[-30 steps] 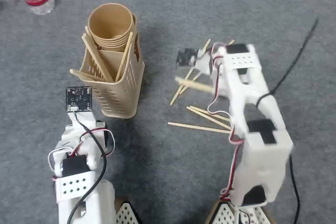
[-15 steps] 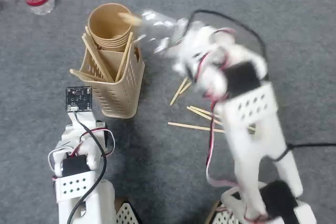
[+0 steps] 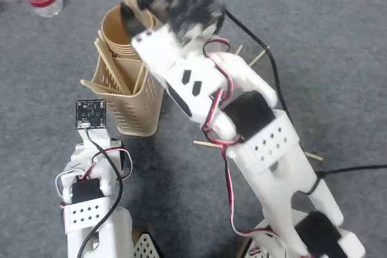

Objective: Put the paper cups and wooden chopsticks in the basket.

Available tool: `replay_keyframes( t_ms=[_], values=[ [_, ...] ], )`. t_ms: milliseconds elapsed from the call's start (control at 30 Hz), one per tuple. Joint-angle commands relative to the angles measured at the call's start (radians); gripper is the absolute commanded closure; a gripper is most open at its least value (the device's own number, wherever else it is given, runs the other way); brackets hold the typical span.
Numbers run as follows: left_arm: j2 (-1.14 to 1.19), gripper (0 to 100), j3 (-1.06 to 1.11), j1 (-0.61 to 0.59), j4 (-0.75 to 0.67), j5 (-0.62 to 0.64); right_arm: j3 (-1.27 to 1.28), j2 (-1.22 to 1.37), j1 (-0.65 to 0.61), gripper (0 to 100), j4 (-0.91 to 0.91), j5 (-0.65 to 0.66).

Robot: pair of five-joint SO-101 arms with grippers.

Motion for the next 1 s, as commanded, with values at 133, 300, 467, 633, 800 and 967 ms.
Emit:
replay_keyframes(
  t_ms=[133,300,467,633,800,967],
  values=[
    [-0.011,93,-0.002,-0.003,-0.023,-0.012,-0.052,0.159,-0.010,99.1,-0.128,-0.095],
    [-0.011,93,-0.002,-0.003,-0.025,-0.012,-0.055,0.220,-0.033,99.1,-0.124,-0.095],
    [-0.011,93,-0.002,-0.003,-0.025,-0.012,-0.055,0.220,-0.048,98.9,-0.124,-0.092],
    [-0.011,93,-0.002,-0.003,-0.025,-0.012,-0.052,0.220,-0.073,84.8,-0.093,-0.095],
    [-0.011,93,-0.002,-0.003,-0.025,-0.012,-0.057,0.220,-0.119,81.7,-0.059,-0.091],
    [-0.011,93,-0.002,-0.003,-0.025,-0.012,-0.078,0.220,-0.113,81.6,-0.048,-0.089]
  ],
)
